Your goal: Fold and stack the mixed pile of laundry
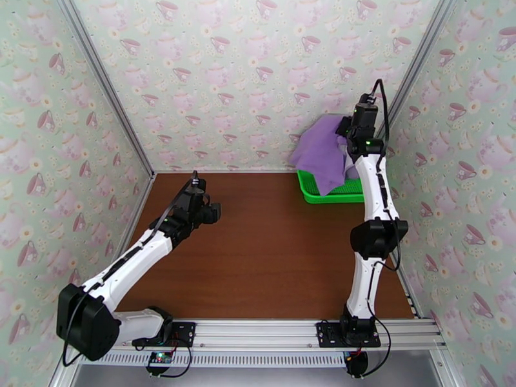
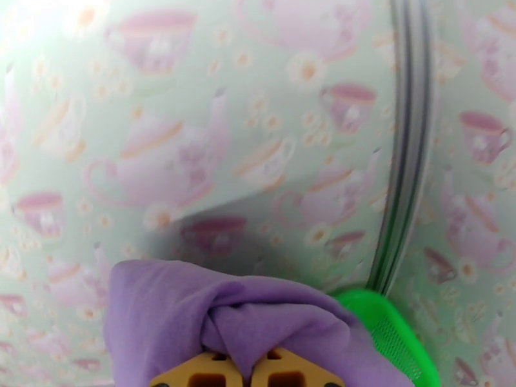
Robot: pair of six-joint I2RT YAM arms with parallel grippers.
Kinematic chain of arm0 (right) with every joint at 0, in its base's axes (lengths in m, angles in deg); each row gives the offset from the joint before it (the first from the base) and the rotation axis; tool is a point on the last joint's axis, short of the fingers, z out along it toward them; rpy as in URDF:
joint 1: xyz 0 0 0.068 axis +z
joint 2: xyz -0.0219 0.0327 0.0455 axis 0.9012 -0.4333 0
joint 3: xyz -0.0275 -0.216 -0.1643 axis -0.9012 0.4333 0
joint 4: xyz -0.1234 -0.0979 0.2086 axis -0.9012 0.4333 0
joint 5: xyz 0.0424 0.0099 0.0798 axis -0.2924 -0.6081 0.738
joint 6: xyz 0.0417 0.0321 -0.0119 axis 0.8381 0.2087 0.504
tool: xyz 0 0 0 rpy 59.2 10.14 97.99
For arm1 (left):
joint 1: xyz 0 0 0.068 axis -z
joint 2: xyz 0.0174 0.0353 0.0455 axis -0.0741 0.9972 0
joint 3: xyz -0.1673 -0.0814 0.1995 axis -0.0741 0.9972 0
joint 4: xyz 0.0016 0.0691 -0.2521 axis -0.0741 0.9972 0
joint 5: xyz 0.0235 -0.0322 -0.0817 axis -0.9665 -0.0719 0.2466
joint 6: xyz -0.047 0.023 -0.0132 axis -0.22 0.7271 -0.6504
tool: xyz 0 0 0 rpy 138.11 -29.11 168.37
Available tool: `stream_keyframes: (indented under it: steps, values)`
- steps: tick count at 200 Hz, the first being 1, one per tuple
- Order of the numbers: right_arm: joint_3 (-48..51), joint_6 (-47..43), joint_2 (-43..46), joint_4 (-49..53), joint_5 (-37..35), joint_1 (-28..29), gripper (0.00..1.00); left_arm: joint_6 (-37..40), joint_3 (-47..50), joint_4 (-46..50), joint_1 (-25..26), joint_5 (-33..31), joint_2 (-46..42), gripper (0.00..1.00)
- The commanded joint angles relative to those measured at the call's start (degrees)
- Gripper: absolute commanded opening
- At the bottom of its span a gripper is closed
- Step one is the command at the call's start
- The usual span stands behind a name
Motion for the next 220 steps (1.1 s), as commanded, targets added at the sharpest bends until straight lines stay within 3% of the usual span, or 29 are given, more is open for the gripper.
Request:
stream_keyframes:
  steps: [1, 30, 83, 111, 133, 150, 153, 160, 181, 220]
  values:
    - [-2.4, -0.5, 2.2, -6.4, -5.5, -0.2, 0.00, 0.8, -1.2, -0.6, 0.3, 0.5, 1.5, 0.75]
    - [4.4, -0.2, 2.4, -5.9, -3.9, -0.2, 0.00, 0.5, -0.6, -1.5, 0.4, 1.4, 2.3, 0.74]
    - [40.3, 5.5, 8.8, -18.7, 3.9, -0.1, 0.00, 0.2, 0.4, -2.2, 0.5, 1.8, 3.0, 0.74]
    - [44.1, 6.3, 7.5, -16.1, 7.2, -0.1, 0.00, 0.3, 0.9, -1.7, 0.5, 1.3, 2.9, 0.75]
    - [40.8, 5.0, 6.6, -10.7, 9.0, -0.1, 0.42, 0.3, 1.4, -1.6, 0.6, 1.1, 2.5, 0.75]
    - [37.7, 3.4, 7.4, -6.6, 9.4, -0.1, 0.58, 0.2, 1.7, -1.6, 0.5, 1.2, 2.3, 0.76]
    - [37.1, 3.2, 7.5, -5.8, 9.4, -0.1, 0.66, 0.2, 1.8, -1.6, 0.5, 1.1, 2.3, 0.76]
    - [35.7, 2.7, 7.9, -3.6, 9.3, -0.2, 0.73, 0.1, 1.9, -1.7, 0.5, 1.2, 2.2, 0.76]
    - [32.1, 1.9, 9.4, 2.9, 8.4, -0.1, 0.78, 0.0, 2.1, -1.9, 0.5, 1.4, 2.2, 0.77]
    - [32.8, 3.3, 11.1, 13.0, 9.8, -0.1, 0.73, -0.3, 2.6, -2.3, 0.6, 2.3, 2.3, 0.78]
